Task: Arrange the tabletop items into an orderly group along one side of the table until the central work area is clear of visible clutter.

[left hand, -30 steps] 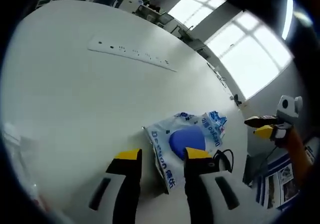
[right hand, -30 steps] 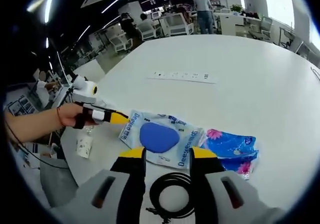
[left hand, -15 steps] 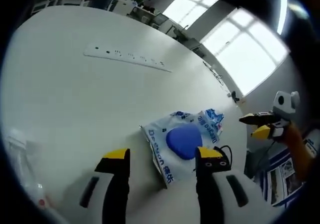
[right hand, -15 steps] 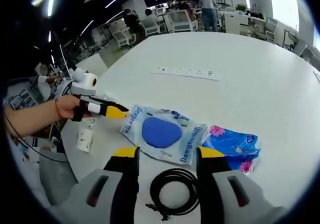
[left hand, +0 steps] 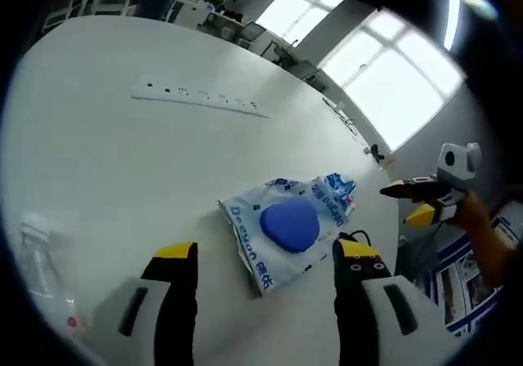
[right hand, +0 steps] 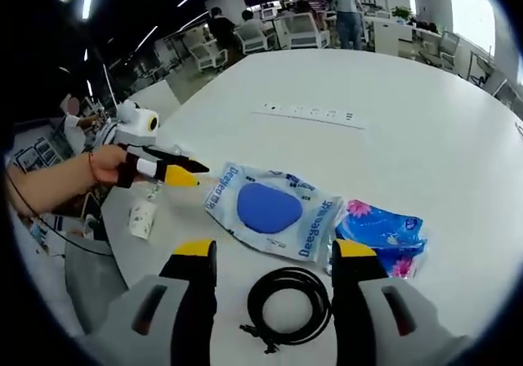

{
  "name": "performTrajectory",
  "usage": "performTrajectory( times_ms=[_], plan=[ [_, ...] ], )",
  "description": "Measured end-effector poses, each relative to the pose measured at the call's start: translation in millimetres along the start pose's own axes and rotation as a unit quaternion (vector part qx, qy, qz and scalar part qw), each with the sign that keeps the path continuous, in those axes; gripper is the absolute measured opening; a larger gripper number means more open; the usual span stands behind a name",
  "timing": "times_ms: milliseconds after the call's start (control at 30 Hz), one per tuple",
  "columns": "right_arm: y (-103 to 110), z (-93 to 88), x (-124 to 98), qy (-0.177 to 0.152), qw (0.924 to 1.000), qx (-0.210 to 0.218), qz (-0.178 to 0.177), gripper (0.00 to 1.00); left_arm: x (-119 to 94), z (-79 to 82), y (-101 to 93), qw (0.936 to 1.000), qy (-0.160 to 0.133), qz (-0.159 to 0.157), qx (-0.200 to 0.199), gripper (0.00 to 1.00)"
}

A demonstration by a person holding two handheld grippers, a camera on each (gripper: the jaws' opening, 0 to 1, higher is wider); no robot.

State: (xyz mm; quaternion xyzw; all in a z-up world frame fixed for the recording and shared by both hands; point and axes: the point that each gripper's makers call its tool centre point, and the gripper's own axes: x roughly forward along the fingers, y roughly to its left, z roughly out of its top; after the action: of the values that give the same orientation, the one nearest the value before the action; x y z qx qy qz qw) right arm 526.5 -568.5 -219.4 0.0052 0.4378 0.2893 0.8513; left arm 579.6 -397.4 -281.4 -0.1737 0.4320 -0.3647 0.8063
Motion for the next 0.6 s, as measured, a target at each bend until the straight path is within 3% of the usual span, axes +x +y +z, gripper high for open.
performTrajectory(
  times_ms=[600],
  plan=[
    [10,-3.9,-9,0.000,1.0000,-0.005,0.005,0.61,-27,-0.5,-13.9,0.9996,-0.004,-0.013,0.027,0.83]
  ],
)
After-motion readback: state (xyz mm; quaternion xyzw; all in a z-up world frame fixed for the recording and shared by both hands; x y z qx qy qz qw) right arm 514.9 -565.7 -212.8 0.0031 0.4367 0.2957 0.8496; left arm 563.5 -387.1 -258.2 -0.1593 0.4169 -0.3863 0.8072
